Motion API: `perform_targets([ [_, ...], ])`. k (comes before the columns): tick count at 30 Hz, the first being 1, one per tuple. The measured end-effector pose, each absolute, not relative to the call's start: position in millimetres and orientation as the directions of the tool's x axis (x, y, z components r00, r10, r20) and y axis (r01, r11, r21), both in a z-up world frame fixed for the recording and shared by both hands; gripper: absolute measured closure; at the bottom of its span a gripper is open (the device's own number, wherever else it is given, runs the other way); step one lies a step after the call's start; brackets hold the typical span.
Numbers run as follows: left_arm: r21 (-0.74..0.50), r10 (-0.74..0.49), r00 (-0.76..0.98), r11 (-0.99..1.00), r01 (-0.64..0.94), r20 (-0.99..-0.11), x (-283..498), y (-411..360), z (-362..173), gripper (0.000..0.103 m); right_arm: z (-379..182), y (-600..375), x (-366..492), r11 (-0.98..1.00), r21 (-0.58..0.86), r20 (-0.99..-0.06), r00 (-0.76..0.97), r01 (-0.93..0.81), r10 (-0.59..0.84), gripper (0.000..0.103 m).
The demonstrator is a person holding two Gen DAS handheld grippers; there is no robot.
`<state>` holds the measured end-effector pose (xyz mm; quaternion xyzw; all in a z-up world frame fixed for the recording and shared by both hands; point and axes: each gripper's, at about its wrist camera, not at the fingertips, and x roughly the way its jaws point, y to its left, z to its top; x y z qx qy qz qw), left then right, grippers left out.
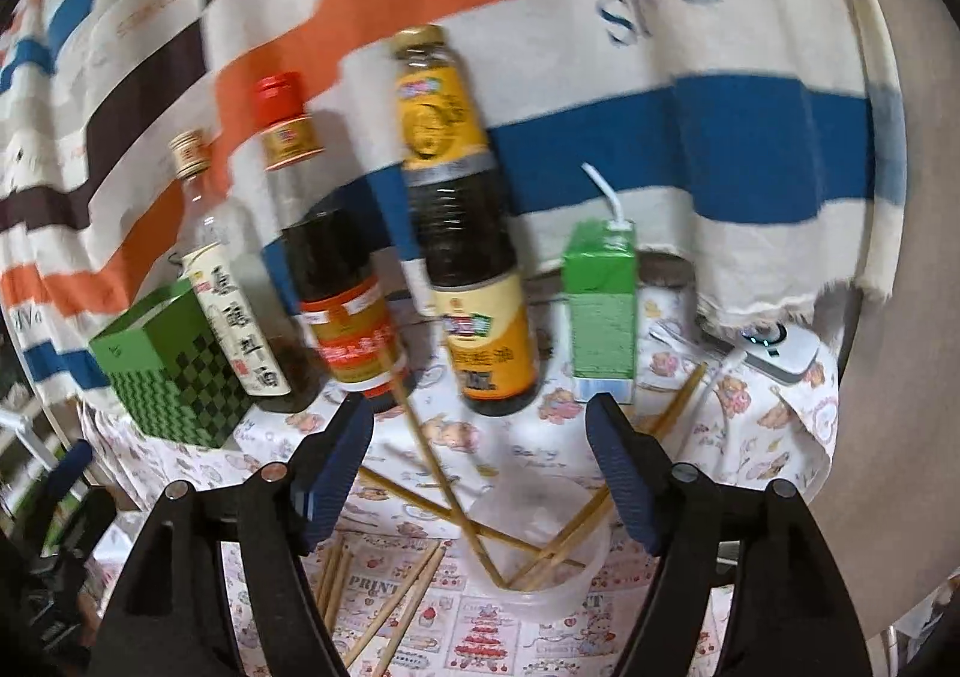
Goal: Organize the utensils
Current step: 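Withdraw both open tools from the cup back over the chopstick pile, then lower the right tool onto the pile and grasp one chopstick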
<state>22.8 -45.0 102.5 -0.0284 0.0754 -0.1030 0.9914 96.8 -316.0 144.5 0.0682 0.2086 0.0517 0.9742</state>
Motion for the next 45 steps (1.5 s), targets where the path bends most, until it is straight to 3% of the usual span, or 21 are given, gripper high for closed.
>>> perform_targets([
  [10,-0.046,-0.136,0.976,0.990,0.130,-0.172,-4.2,-23.1,78.8,0.001,129.9,-274.1,47.2,0.978,0.142,-0.442,0.875,-0.151,0.199,0.026],
  [19,-0.050,-0.096,0.968,0.995,0.087,-0.231,-6.7,-7.5,49.1,0.001,70.8,-271.7,21.4,0.971,0.195,-0.448,0.868,-0.138,0.213,0.024],
  [25,-0.021,-0.075,0.950,0.997,0.072,-0.303,8.8,-12.8,30.5,0.001,31.3,-270.2,43.6,0.981,0.167,-0.568,0.803,-0.098,0.178,0.024],
  [29,0.006,-0.088,0.941,0.995,0.095,-0.328,13.2,-20.9,20.2,0.000,17.0,-271.8,52.1,0.969,0.215,-0.619,0.751,-0.119,0.230,0.024],
  [35,-0.027,-0.100,0.903,0.995,0.098,-0.418,26.5,-21.8,9.7,0.001,-2.8,-271.3,61.5,0.970,0.233,-0.663,0.718,-0.075,0.214,0.024],
  [39,0.039,0.001,0.850,0.999,0.023,-0.527,45.7,-23.1,-6.3,0.001,-8.4,-264.1,62.5,0.974,0.209,-0.678,0.704,-0.091,0.211,0.024],
  [42,0.042,-0.003,0.819,0.999,0.033,-0.574,57.0,-20.6,-19.1,0.001,-10.4,-254.1,60.0,0.971,0.201,-0.686,0.688,-0.134,0.236,0.024],
  [45,-0.019,-0.028,0.809,1.000,0.021,-0.588,58.9,-9.6,-18.2,0.001,-15.9,-240.1,57.5,0.957,0.219,-0.701,0.652,-0.188,0.288,0.024],
])
